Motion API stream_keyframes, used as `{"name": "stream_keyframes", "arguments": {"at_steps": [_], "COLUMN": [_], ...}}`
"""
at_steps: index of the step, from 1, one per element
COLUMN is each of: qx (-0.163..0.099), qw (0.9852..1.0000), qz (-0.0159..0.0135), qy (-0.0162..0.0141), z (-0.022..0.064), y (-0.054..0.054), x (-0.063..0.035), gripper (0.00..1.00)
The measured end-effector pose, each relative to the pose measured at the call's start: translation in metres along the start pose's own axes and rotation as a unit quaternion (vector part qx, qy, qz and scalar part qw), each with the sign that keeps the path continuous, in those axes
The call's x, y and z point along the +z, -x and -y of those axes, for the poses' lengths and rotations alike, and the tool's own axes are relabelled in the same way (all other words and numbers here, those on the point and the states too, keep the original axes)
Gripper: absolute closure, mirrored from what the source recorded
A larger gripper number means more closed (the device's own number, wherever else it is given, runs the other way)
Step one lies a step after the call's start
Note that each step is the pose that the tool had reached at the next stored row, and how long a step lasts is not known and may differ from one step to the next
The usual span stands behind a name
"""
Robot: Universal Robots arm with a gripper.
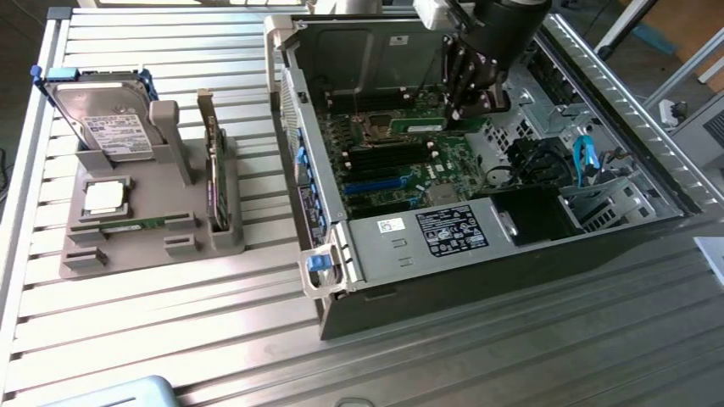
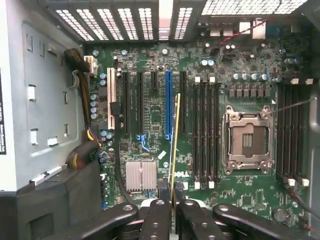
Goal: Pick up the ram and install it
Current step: 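Insert the ram into the slot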
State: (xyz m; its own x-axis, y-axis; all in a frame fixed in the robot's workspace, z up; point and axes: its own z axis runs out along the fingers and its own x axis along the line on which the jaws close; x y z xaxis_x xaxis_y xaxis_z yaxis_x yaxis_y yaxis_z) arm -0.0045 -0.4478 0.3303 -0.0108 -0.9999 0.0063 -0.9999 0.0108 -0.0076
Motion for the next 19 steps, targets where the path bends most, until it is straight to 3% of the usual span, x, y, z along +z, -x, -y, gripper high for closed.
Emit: {"name": "stream_keyframes", "arguments": {"at_steps": [5,15,19], "qx": [-0.003,-0.029,-0.038], "qw": [1.0000,0.9996,0.9993], "qz": [0.0004,0.0006,0.0008], "qy": [-0.0011,-0.0014,-0.0020], "z": [-0.0037,-0.0062,-0.0120], "y": [0.013,0.023,0.027], "x": [0.0122,0.0315,0.0449], "gripper": [0.86,0.86,0.86]}}
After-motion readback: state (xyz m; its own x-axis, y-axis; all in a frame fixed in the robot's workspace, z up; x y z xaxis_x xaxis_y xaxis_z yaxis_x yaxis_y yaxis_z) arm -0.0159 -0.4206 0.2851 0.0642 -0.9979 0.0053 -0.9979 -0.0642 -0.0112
